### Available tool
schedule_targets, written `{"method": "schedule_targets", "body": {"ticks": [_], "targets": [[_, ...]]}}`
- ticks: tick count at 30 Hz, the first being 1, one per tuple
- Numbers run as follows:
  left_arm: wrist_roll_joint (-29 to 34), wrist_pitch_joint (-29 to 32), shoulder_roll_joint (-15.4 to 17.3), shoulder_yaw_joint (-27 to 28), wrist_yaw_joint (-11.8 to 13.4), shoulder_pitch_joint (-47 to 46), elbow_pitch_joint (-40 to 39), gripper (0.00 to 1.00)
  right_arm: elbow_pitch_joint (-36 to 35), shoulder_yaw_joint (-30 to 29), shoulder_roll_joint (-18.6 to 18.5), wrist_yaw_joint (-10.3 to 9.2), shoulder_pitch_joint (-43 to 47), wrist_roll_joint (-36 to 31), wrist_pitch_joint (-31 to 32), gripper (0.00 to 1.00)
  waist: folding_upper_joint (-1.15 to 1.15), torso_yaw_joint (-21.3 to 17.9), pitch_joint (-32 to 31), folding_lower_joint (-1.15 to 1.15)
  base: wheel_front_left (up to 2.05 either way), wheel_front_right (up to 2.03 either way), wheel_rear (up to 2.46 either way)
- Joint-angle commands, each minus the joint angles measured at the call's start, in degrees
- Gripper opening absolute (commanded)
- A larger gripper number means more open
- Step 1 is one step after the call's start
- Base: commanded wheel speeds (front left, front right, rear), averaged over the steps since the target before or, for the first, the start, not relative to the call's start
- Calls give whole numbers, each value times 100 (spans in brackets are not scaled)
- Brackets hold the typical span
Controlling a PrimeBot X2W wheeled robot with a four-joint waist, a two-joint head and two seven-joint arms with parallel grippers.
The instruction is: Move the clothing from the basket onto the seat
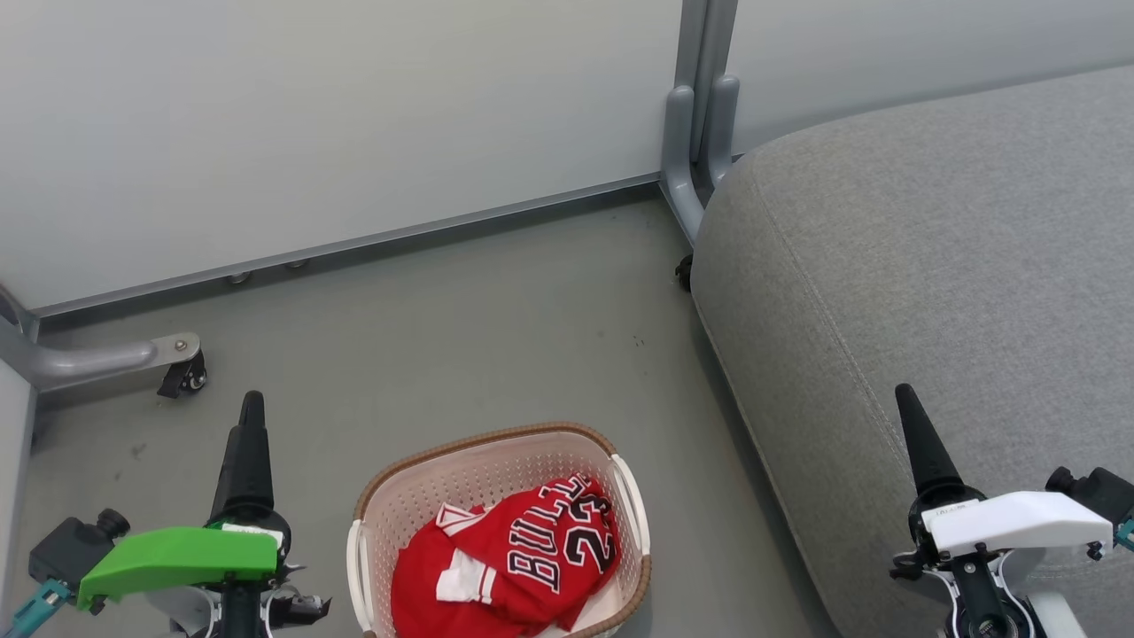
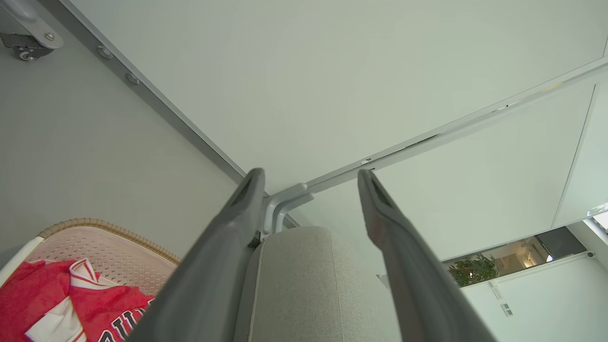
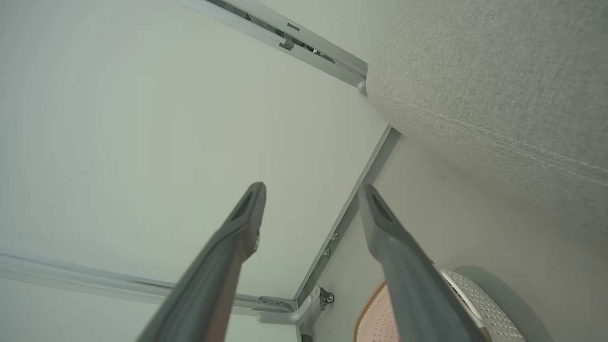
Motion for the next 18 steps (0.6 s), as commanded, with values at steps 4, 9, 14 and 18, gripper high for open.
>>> {"method": "schedule_targets", "body": {"ticks": [4, 9, 14, 18], "targets": [[674, -128, 41, -97, 68, -99, -182, 100, -157, 73, -50, 1, -159, -535, -135, 100, 0, 5, 3, 0, 0, 0, 0], [1262, -230, 45, -210, 149, -80, -224, 100, -213, 131, -54, 1, -163, -960, -236, 100, 0, 12, 4, 0, 0, 0, 0], [1792, -322, 48, -312, 214, -73, -253, 100, -278, 182, -58, 2, -156, -1336, -329, 100, 0, 23, 5, 0, 0, 0, 0], [2171, -400, 50, -386, 258, -62, -274, 100, -305, 226, -61, 2, -144, -1661, -407, 100, 0, 34, 9, 0, 0, 0, 0]]}}
